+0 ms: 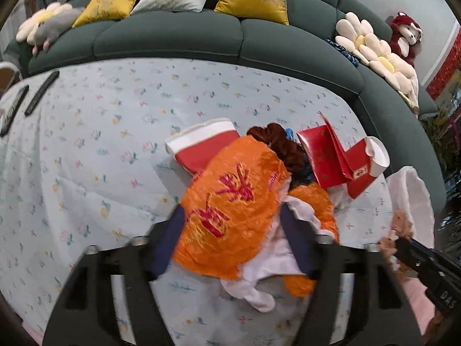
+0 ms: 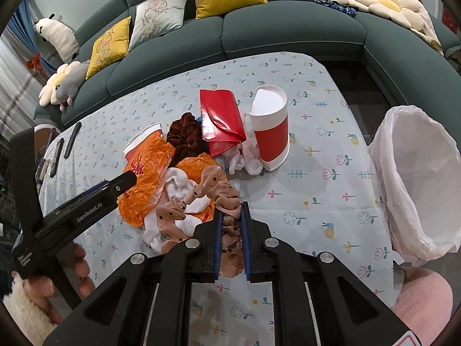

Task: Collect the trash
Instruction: 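Grasp the orange plastic bag with the left gripper and lift it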

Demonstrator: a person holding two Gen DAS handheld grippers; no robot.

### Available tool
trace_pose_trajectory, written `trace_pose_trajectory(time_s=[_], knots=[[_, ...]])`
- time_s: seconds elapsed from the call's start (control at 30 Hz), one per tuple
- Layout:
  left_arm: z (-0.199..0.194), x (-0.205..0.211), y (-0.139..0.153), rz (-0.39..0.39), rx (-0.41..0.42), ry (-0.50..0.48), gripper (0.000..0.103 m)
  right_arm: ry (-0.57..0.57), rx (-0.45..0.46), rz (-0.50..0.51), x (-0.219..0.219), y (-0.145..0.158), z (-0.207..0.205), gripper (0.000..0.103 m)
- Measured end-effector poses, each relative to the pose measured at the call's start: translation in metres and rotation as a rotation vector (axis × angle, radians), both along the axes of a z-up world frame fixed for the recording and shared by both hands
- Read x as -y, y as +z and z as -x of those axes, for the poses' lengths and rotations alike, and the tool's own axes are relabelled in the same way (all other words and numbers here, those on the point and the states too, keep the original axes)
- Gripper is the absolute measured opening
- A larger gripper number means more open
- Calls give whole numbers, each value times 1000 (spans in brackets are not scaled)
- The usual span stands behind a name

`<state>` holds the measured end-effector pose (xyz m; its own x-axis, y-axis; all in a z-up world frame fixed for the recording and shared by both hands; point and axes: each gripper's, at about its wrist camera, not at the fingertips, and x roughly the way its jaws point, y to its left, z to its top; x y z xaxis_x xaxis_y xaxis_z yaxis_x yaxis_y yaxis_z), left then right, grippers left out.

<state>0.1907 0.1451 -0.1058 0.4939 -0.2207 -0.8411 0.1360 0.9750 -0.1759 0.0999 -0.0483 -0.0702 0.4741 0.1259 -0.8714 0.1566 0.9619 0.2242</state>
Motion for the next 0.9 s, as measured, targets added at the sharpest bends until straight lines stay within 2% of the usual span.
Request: trace_pose_trajectory(time_s=[0.07, 0.23, 0.3, 0.33, 0.4, 0.5, 0.63, 0.9], knots=[[-8, 3, -6, -13, -25, -33, 71, -7, -1, -3, 2, 0, -1, 12], [-25, 9, -22, -37, -74, -59, 71, -14, -12, -8, 2, -3, -8, 12], [-26, 10, -25, -29, -86, -63, 53, -10, -16, -9, 0, -5, -11, 12], [-26, 11, -27, -23, -95, -64, 50, -7, -17, -8, -1, -5, -11, 12], [-24, 11, -28, -17, -98, -66, 32, -3, -22, -8, -4, -7, -13, 12], [-16, 14, -26, -16, -90, -74, 20, 1, -25, -10, -7, -8, -13, 12], [-3, 16, -16, -28, -57, -74, 17, 5, -16, -15, -7, -4, -10, 12], [22, 28, 32, 31, 25, -62, 17, -11, 42, -26, 3, 17, 1, 12]])
